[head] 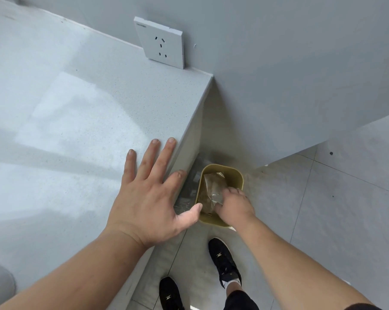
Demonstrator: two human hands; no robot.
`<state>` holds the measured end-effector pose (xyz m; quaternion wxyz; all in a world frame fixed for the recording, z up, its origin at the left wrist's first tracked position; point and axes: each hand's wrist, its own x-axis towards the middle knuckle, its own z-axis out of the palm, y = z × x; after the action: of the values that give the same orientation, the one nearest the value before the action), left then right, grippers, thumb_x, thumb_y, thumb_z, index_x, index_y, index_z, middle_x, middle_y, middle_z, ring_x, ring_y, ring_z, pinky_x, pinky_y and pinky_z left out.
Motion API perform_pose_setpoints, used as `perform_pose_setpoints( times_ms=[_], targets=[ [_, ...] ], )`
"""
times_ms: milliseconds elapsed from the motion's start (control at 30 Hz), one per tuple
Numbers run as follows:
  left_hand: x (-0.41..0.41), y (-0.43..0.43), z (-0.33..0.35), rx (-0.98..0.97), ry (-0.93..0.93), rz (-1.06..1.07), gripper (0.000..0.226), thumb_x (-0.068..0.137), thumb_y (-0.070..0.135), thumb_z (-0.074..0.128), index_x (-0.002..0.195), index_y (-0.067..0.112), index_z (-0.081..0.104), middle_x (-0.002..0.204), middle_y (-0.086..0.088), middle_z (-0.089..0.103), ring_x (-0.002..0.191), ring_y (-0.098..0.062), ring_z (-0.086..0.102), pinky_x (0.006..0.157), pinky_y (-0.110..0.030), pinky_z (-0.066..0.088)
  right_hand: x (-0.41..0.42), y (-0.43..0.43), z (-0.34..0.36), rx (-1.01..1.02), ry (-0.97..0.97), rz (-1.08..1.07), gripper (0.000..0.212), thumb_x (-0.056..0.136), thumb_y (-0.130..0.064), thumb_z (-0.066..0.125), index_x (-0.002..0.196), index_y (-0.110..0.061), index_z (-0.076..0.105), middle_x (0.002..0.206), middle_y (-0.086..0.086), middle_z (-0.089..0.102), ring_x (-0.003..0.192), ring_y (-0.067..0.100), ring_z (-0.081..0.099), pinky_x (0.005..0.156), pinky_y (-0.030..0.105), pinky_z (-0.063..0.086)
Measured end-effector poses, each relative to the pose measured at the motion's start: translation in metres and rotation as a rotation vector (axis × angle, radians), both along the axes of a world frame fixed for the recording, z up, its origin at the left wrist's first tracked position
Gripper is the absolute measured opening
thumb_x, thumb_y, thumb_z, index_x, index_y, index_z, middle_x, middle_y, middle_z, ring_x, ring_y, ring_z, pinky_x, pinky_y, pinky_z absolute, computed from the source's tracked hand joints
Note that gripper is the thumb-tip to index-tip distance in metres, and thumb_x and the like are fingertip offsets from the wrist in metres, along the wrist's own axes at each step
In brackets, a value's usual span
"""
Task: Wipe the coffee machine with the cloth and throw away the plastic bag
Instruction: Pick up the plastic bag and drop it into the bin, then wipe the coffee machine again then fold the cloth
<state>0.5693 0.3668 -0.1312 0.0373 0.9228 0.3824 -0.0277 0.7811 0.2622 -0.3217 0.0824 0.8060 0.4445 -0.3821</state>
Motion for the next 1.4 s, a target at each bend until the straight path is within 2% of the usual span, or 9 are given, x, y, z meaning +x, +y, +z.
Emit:
perform_pose_setpoints(
  times_ms=[233, 367, 467, 600, 667, 800, 1000, 1167, 1400],
  targets=[
    [0.0, 0.0, 0.005, -0.008, 0.018, 0.012, 0.082, 0.086, 0.085, 0.037, 0.129, 0.024, 0.071, 0.174, -0.01, 0.016, 0.161, -0.036, 0.009, 0.123, -0.07, 0.013, 0.014, -0.003, 0.068, 0.073, -0.05, 0.097, 0.07, 0.092, -0.056, 0.055, 0.153, -0.027, 0.04, 0.154, 0.001, 0.048, 0.145, 0.028, 0.039, 0.117, 0.047, 0.038],
    [0.001, 0.0, 0.011, -0.04, 0.008, 0.025, 0.082, 0.089, 0.084, 0.032, 0.139, 0.027, 0.063, 0.175, -0.008, 0.016, 0.161, -0.034, 0.007, 0.124, -0.069, 0.014, 0.015, -0.006, 0.112, 0.164, -0.091, 0.177, 0.069, 0.093, -0.06, 0.051, 0.153, -0.028, 0.041, 0.153, -0.001, 0.049, 0.143, 0.025, 0.039, 0.117, 0.045, 0.036],
    [0.0, 0.0, 0.018, -0.092, 0.012, 0.041, 0.084, 0.091, 0.084, 0.029, 0.153, 0.03, 0.048, 0.176, -0.004, 0.008, 0.162, -0.029, -0.002, 0.127, -0.065, 0.007, 0.012, -0.006, 0.146, 0.236, -0.088, 0.217, 0.071, 0.093, -0.063, 0.048, 0.154, -0.03, 0.039, 0.157, -0.003, 0.045, 0.148, 0.026, 0.033, 0.12, 0.046, 0.031],
    [0.003, 0.0, 0.031, -0.196, 0.045, 0.083, 0.092, 0.088, 0.087, 0.022, 0.165, 0.036, 0.013, 0.175, 0.004, -0.01, 0.159, -0.021, -0.021, 0.128, -0.057, -0.008, 0.006, -0.002, 0.187, 0.34, -0.098, 0.293, 0.072, 0.092, -0.065, 0.045, 0.155, -0.031, 0.037, 0.161, -0.002, 0.042, 0.151, 0.027, 0.029, 0.122, 0.047, 0.027],
    [0.003, -0.002, 0.042, -0.25, 0.028, 0.123, 0.094, 0.086, 0.089, 0.02, 0.164, 0.041, 0.0, 0.175, 0.006, -0.014, 0.159, -0.019, -0.022, 0.129, -0.054, -0.009, 0.003, 0.003, 0.206, 0.387, -0.11, 0.321, 0.075, 0.091, -0.067, 0.044, 0.157, -0.032, 0.033, 0.163, -0.002, 0.038, 0.153, 0.028, 0.026, 0.123, 0.048, 0.025],
    [-0.003, -0.008, 0.074, -0.245, 0.01, 0.221, 0.098, 0.08, 0.096, 0.013, 0.162, 0.046, -0.009, 0.173, 0.008, -0.018, 0.16, -0.022, -0.018, 0.129, -0.056, -0.004, 0.0, 0.016, 0.243, 0.469, -0.132, 0.368, 0.082, 0.09, -0.074, 0.039, 0.159, -0.033, 0.024, 0.168, 0.0, 0.029, 0.157, 0.028, 0.019, 0.125, 0.048, 0.019],
    [-0.02, -0.004, 0.133, -0.14, -0.084, 0.321, 0.1, 0.079, 0.098, 0.016, 0.161, 0.048, -0.009, 0.173, 0.01, -0.016, 0.161, -0.021, -0.015, 0.129, -0.056, -0.004, -0.004, 0.041, 0.304, 0.592, -0.143, 0.431, 0.089, 0.086, -0.081, 0.031, 0.16, -0.036, 0.011, 0.172, 0.0, 0.02, 0.158, 0.029, 0.012, 0.124, 0.048, 0.015],
    [-0.034, 0.003, 0.187, -0.015, -0.156, 0.385, 0.099, 0.079, 0.097, 0.02, 0.161, 0.049, -0.008, 0.173, 0.012, -0.014, 0.161, -0.019, -0.012, 0.13, -0.053, -0.004, -0.013, 0.066, 0.362, 0.699, -0.155, 0.492, 0.09, 0.087, -0.08, 0.036, 0.161, -0.035, 0.009, 0.173, 0.002, 0.015, 0.159, 0.03, 0.007, 0.126, 0.05, 0.013],
    [-0.058, 0.001, 0.256, 0.146, -0.227, 0.47, 0.098, 0.081, 0.092, 0.032, 0.163, 0.046, 0.005, 0.175, 0.011, -0.004, 0.162, -0.017, -0.006, 0.131, -0.051, 0.0, -0.036, 0.097, 0.432, 0.848, -0.184, 0.608, 0.092, 0.086, -0.081, 0.028, 0.162, -0.033, 0.005, 0.174, 0.001, 0.009, 0.159, 0.031, 0.003, 0.128, 0.05, 0.008]
  ],
)
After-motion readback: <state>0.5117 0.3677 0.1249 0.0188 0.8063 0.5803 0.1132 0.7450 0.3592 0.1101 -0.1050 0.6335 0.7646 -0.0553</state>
